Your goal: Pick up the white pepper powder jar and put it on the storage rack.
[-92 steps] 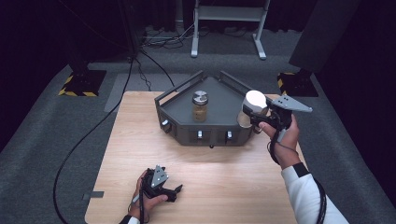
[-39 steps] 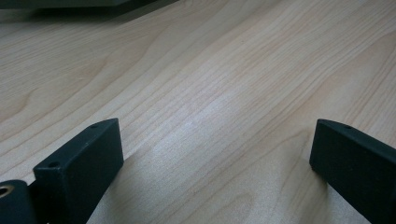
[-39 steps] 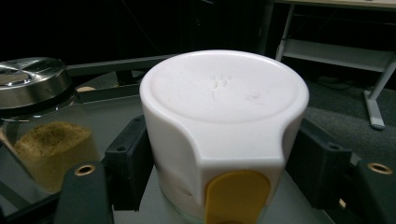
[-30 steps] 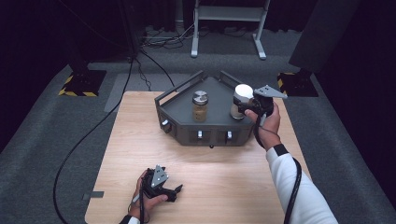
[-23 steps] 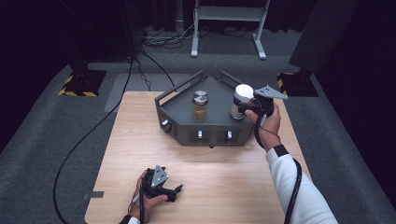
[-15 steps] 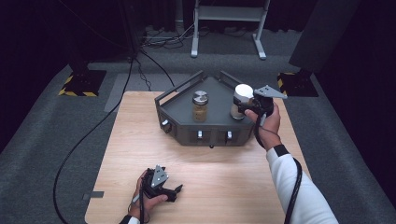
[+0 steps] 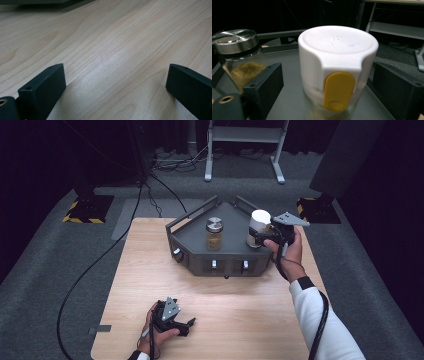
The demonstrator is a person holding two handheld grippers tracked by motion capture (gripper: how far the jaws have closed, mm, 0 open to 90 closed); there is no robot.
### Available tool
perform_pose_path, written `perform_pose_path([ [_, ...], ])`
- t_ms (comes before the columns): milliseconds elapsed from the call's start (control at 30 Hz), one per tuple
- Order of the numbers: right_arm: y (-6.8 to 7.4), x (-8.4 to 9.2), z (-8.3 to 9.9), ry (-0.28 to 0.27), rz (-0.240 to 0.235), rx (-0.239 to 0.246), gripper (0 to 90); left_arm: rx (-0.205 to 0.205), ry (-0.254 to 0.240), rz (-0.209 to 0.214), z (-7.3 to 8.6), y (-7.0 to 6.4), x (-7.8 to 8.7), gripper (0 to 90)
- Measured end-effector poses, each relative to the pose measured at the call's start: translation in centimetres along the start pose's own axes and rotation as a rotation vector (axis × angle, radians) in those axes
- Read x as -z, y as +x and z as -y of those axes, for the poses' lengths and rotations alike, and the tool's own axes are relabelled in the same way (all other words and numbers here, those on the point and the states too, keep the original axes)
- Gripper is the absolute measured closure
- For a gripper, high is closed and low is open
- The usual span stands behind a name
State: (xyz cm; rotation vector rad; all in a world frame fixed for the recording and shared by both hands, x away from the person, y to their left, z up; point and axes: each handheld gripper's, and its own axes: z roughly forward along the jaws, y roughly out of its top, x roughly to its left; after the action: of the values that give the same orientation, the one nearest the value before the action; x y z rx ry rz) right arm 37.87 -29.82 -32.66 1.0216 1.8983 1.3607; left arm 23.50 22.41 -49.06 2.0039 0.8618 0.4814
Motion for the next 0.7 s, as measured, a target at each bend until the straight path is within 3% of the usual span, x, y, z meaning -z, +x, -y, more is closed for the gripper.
perform_pose_path([
  [367,-0.1,3.6,0.3,-0.039,0.020,-0.001,2.1,0.000,0.000,0.000,0.0,0.0,0.0,2.7],
  [700,-0.4,6.9,0.9,-0.061,0.011,0.013,2.3,0.000,0.000,0.000,0.0,0.0,0.0,2.7],
])
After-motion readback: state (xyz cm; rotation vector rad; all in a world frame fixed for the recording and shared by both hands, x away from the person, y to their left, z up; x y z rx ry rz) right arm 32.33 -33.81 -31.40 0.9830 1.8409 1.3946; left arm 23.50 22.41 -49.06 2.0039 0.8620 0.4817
